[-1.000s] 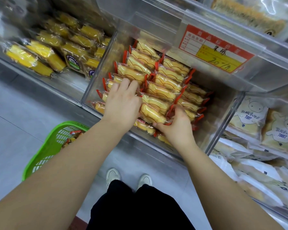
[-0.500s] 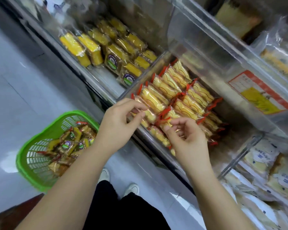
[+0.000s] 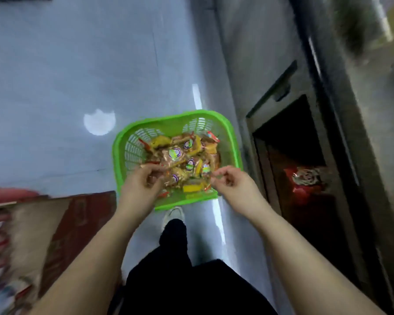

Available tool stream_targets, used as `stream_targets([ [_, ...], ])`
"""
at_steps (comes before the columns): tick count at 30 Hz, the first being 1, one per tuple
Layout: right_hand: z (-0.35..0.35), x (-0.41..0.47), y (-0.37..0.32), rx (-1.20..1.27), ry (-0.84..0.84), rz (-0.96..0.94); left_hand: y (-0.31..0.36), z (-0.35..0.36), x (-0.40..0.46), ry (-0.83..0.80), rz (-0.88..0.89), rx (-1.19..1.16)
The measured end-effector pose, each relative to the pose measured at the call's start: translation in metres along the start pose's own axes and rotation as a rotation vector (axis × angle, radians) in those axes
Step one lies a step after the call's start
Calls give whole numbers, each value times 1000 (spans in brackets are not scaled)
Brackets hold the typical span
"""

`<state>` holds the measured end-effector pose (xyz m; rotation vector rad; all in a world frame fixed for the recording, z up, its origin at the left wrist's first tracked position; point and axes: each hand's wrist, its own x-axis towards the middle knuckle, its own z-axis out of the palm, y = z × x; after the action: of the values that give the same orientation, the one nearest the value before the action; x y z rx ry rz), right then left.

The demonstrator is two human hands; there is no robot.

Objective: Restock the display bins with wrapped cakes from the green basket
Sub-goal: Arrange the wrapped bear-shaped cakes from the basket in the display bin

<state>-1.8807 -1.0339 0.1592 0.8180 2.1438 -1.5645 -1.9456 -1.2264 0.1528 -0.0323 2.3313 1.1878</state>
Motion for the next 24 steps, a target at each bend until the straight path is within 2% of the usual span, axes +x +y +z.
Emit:
stream_targets([
  [3,40,79,61,-161,-109,58,-77,19,47,-102,-96,118],
  [6,70,150,116,-459,-228,22,-145,44,97,-171,-144,278],
  [8,84,192,141,-583,-294,-5,-180,58,129,-148,-153,294],
  [10,93,230,157,-678,-280,-68,-205,71,159,-89,-151,257],
  [14,109,286,168,-722,-182,-209,-232,86,214,102,-265,97],
  [18,136,300,153,-744,-78,-394,-235,90,246,156,-317,-118],
  [21,171,291,143,-737,-173,-373,-232,89,254,217,-338,-165],
  [24,211,282,149,-942,-242,-336,-225,83,252,270,-342,-239],
])
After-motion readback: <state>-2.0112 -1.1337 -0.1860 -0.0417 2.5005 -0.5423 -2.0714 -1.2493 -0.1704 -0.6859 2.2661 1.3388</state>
